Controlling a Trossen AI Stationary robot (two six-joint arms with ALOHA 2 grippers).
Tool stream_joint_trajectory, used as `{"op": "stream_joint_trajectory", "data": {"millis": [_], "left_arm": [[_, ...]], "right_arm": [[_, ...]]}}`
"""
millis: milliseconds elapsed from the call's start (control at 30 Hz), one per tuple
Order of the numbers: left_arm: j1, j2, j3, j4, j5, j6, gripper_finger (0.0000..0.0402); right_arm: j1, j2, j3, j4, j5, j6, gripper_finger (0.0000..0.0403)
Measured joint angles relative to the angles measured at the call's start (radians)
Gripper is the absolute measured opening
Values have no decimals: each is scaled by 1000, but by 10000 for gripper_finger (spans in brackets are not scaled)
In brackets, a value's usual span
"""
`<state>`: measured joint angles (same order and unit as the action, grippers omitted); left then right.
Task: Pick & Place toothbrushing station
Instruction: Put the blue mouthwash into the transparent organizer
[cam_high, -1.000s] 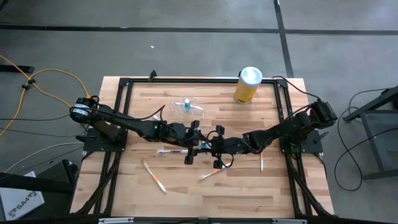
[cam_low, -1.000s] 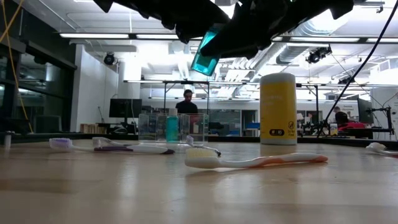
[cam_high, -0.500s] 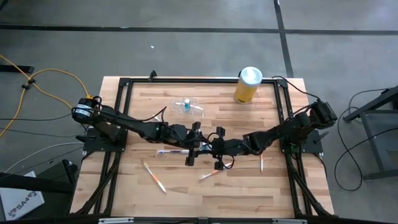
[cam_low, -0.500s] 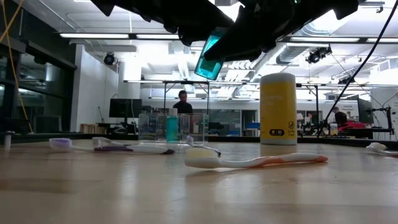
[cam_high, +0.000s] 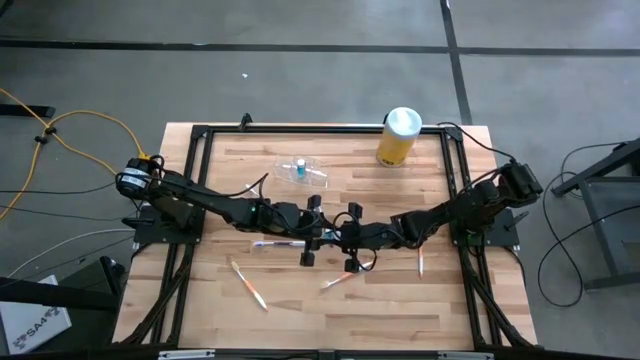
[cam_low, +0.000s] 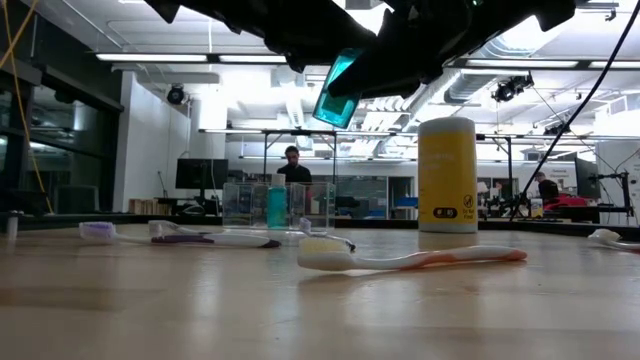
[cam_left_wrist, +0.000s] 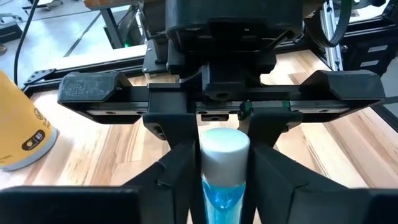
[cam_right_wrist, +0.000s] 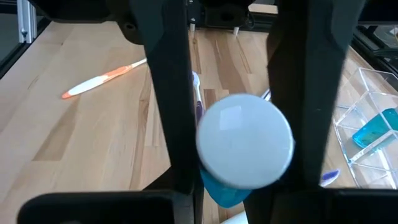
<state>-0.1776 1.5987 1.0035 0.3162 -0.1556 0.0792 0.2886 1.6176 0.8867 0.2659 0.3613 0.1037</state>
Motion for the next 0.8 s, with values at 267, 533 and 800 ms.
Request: {"op": "stream_joint_trajectory", "data": {"millis": [267,533,800], "left_arm": [[0,0,0,3,-1,0,92],[0,1,0,5,-1,0,90],[2,1,0,7,-15,-2,90]], "right_arm": [[0,0,0,-4,0,0,64],[0,-1,3,-21,0,7,67],[-1,-1,5,-30,6,9,111]]}}
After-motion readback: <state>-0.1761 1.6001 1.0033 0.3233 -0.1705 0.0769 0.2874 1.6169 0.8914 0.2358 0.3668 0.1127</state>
